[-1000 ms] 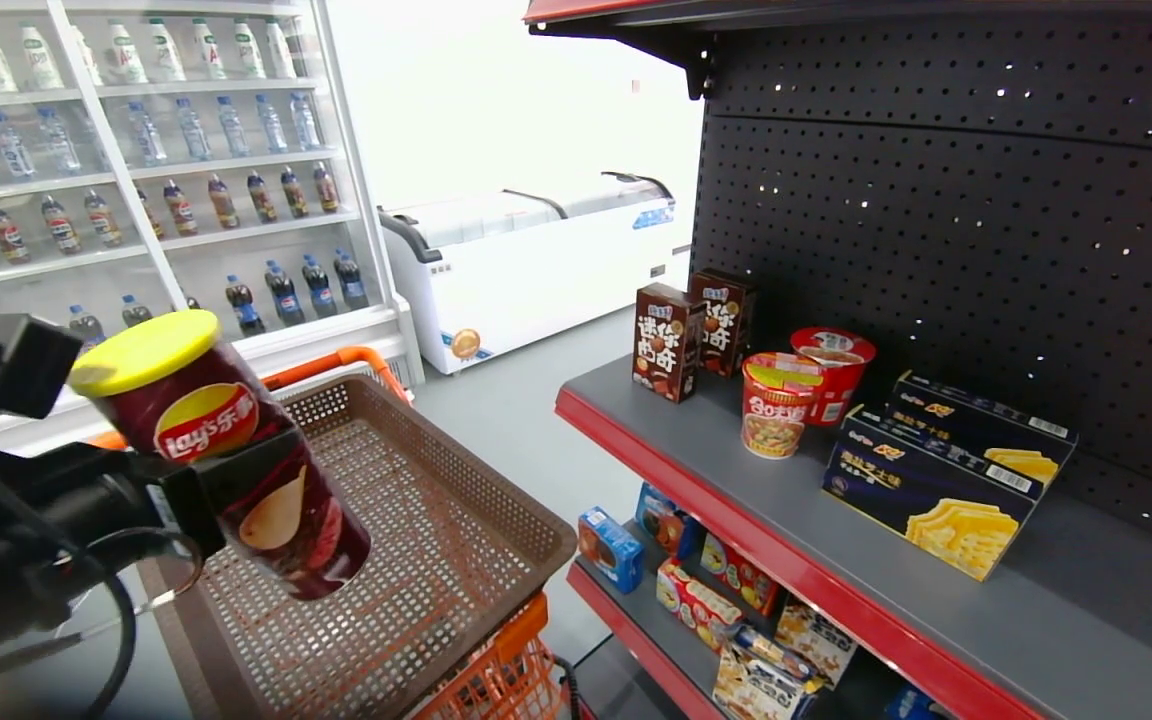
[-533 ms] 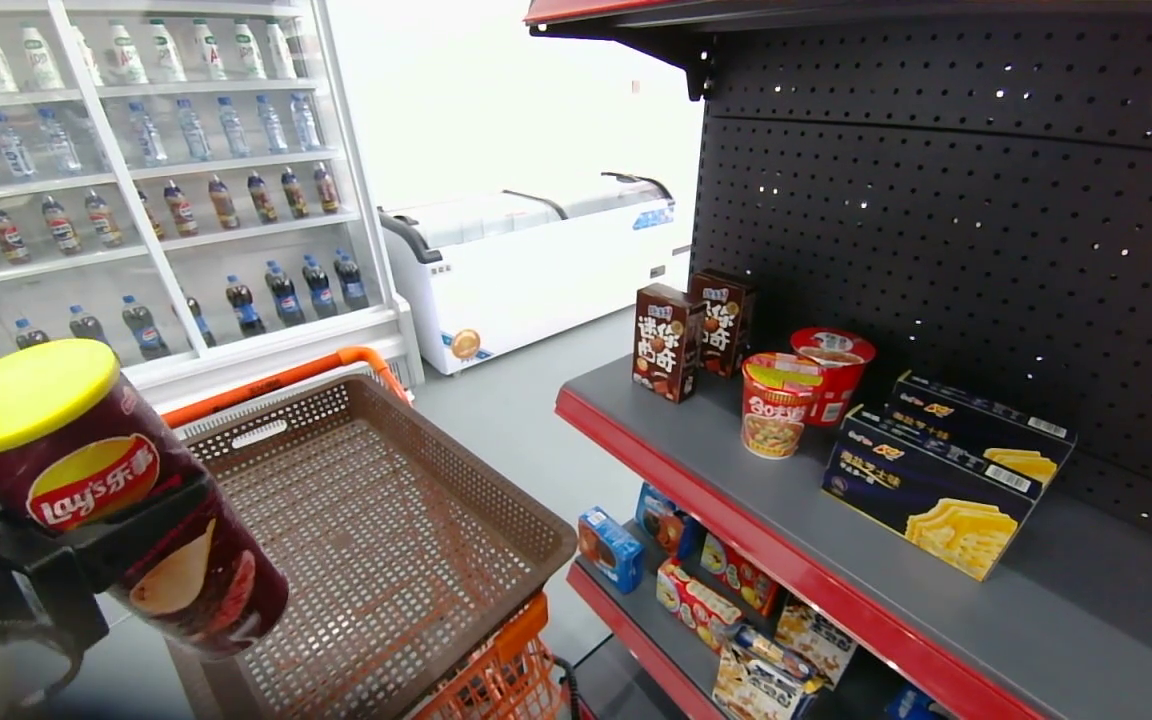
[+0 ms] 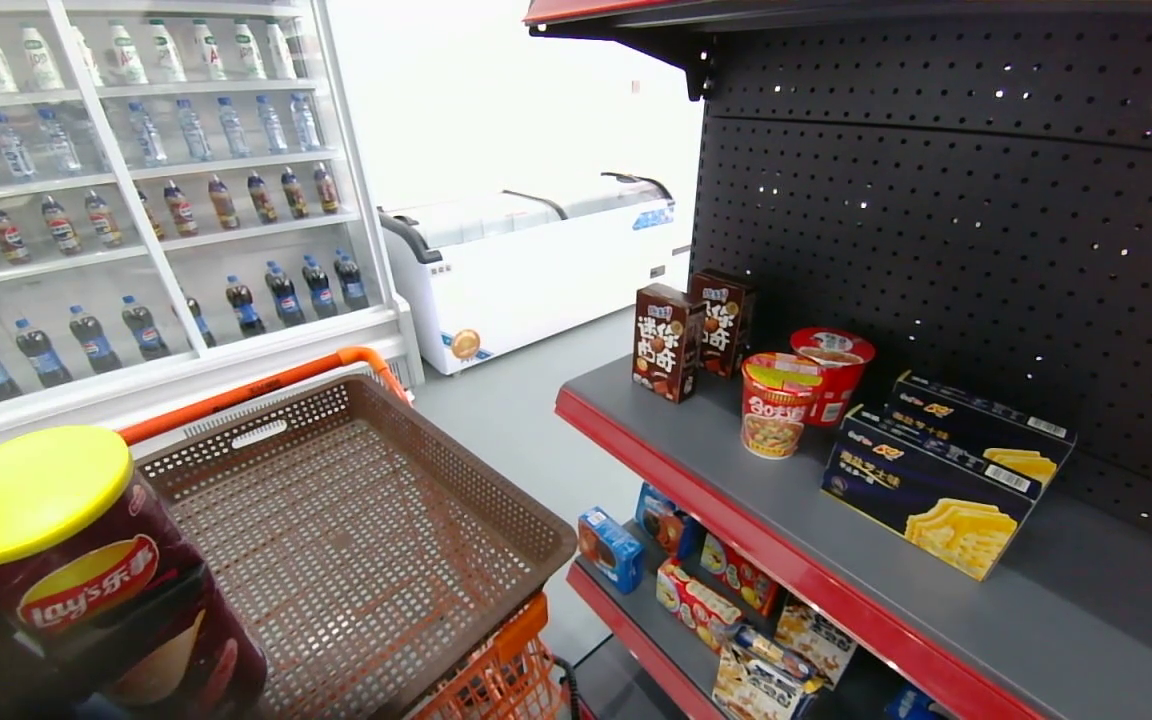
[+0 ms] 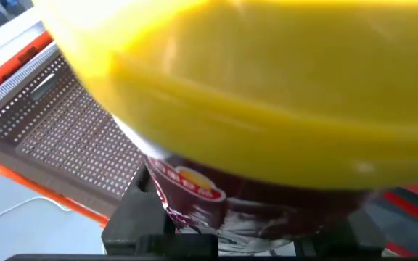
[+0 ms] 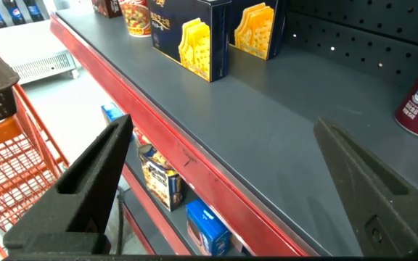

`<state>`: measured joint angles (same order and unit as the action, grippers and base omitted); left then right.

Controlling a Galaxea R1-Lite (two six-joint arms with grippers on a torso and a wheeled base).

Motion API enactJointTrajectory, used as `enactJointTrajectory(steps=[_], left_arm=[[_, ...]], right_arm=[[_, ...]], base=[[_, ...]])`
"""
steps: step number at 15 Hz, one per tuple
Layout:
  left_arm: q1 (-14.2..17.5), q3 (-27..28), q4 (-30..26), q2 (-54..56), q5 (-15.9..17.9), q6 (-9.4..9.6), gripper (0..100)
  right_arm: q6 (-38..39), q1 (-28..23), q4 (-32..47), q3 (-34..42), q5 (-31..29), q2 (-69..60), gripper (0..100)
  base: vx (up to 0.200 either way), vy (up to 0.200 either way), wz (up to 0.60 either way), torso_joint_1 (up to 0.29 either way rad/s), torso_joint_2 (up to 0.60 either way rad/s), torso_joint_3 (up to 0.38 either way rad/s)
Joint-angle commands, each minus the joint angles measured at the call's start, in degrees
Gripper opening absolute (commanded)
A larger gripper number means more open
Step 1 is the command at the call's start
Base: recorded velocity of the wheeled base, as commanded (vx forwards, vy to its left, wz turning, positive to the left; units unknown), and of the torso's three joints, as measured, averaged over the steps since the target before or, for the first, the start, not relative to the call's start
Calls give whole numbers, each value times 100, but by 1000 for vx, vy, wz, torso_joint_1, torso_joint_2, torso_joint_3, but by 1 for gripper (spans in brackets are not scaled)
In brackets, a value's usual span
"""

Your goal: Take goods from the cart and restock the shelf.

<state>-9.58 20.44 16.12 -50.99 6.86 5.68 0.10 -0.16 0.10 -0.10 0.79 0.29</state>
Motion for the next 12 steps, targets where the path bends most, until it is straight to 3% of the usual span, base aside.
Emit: enactJointTrajectory(steps=[1, 4, 7, 10, 12], left_arm=[[35, -32, 6, 81, -36, -41, 0], [264, -93, -3, 125, -80, -190, 0], [255, -410, 6, 248, -308, -199, 0], [264, -374, -3, 292, -405, -217, 0], [255, -357, 6, 283, -414, -331, 0]], right_arm=[[-1, 7, -1, 1, 9, 6, 100], [-19, 7, 8, 1, 26, 6, 100], [-1, -2, -1, 1, 9, -3, 100], [-10, -2, -1, 1, -18, 6, 100], [-10, 7, -1, 1, -18, 6, 100]], base=[[0, 0, 0, 0, 0, 0], [0, 0, 0, 0, 0, 0], [0, 0, 0, 0, 0, 0], [0, 0, 0, 0, 0, 0], [0, 0, 0, 0, 0, 0]])
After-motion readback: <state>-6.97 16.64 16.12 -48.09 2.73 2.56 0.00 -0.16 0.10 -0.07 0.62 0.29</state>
